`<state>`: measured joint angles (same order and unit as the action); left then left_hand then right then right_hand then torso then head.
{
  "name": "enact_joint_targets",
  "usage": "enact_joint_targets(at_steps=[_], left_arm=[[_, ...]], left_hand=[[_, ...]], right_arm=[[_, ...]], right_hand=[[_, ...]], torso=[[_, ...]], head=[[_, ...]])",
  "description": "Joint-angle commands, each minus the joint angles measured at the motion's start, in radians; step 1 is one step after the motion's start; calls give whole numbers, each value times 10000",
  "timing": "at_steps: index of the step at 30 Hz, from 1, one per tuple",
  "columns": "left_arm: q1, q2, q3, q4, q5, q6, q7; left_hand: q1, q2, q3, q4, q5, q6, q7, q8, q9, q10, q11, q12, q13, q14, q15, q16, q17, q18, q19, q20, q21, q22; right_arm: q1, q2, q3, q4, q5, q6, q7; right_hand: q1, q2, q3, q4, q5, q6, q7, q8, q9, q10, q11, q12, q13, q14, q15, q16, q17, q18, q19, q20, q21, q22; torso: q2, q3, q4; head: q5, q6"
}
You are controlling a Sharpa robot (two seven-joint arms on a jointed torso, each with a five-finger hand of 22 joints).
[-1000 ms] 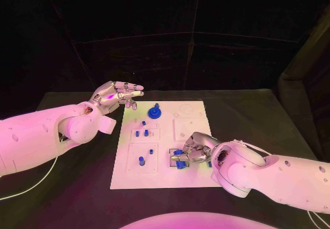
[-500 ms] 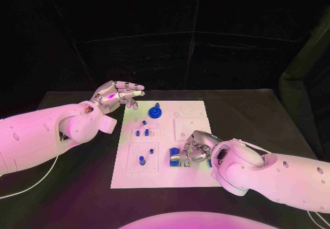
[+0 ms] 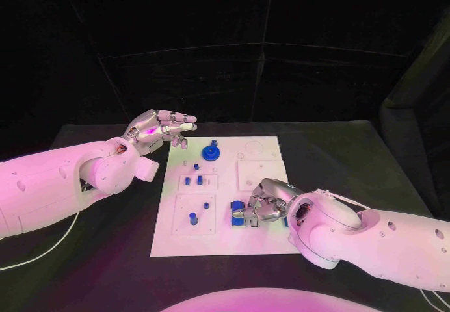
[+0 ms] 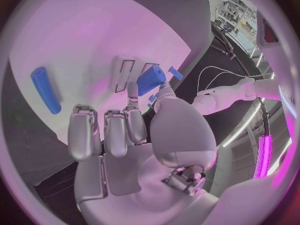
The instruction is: Assemble the parts on the task board
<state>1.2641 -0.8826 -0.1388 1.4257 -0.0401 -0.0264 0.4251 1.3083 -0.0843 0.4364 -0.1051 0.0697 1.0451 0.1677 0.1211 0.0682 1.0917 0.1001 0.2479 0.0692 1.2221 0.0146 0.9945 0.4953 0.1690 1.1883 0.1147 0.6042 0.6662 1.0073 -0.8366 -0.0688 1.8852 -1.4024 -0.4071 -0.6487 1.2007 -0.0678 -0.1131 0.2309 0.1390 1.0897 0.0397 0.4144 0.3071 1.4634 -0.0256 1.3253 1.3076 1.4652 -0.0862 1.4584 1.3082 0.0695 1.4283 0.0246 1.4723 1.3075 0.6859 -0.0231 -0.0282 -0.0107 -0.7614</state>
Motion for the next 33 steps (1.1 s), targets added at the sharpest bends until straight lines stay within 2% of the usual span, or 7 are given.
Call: enact_joint_targets(at_steps=[1,7,15,22,28,33], left_arm=[[18,-3,8,13,26,148,10],[18,-2,8,13,26,155,2],[18,-12,8,3,26,156,-10],[18,-14,8,-4,26,159,-10],[18,-21,7,4,26,159,-4],[18,-31,6,5,26,141,10]], left_hand=[[34,-11,-25,-18,6,-27,46,41,-9,-66,16,33,-16,-81,-10,-51,-14,133,15,-34,-35,-8],[34,-11,-25,-18,6,-27,46,41,-9,-66,16,33,-16,-81,-10,-51,-14,133,15,-34,-35,-8],[34,-11,-25,-18,6,-27,46,41,-9,-66,16,33,-16,-81,-10,-51,-14,133,15,-34,-35,-8],[34,-11,-25,-18,6,-27,46,41,-9,-66,16,33,-16,-81,-10,-51,-14,133,15,-34,-35,-8],[34,-11,-25,-18,6,-27,46,41,-9,-66,16,33,-16,-81,-10,-51,-14,133,15,-34,-35,-8],[34,-11,-25,-18,6,-27,46,41,-9,-66,16,33,-16,-81,-10,-51,-14,133,15,-34,-35,-8]], right_arm=[[11,-20,0,12,-179,189,220],[11,8,0,-70,-409,228,89],[12,-24,0,-73,-479,230,197],[12,-185,0,2,-312,-340,794],[22,-725,5,218,383,-889,1697],[166,-1540,8,389,1071,-1001,2461]], right_hand=[[739,94,148,-462,-149,107,-33,102,78,172,-99,80,700,611,-84,44,79,-190,37,-25,12,329],[1057,331,247,-737,-302,149,-83,175,159,215,-139,132,763,613,-116,48,103,-197,56,-60,20,360],[1101,228,151,-908,-314,90,-60,180,199,208,-130,102,761,606,-119,28,73,-201,61,-75,20,373],[786,201,-25,-809,-204,-73,21,118,211,149,-61,-21,693,587,-67,-21,-16,-187,8,-41,-22,296],[773,291,-72,-824,293,-498,198,-207,107,41,84,-231,569,585,46,-40,-34,-177,-28,50,-54,247],[1008,445,-29,-990,746,-1153,499,-880,-167,-123,326,-557,362,557,236,-110,-163,-127,-187,205,-173,1]], torso=[[0,-5,9],[-7,-7,21],[-6,-3,-1],[-4,-3,9],[-1,-5,1],[-19,-15,-44]], head=[[-20,-6],[-40,-9],[-27,-11],[-51,5],[-84,27],[-134,51]])
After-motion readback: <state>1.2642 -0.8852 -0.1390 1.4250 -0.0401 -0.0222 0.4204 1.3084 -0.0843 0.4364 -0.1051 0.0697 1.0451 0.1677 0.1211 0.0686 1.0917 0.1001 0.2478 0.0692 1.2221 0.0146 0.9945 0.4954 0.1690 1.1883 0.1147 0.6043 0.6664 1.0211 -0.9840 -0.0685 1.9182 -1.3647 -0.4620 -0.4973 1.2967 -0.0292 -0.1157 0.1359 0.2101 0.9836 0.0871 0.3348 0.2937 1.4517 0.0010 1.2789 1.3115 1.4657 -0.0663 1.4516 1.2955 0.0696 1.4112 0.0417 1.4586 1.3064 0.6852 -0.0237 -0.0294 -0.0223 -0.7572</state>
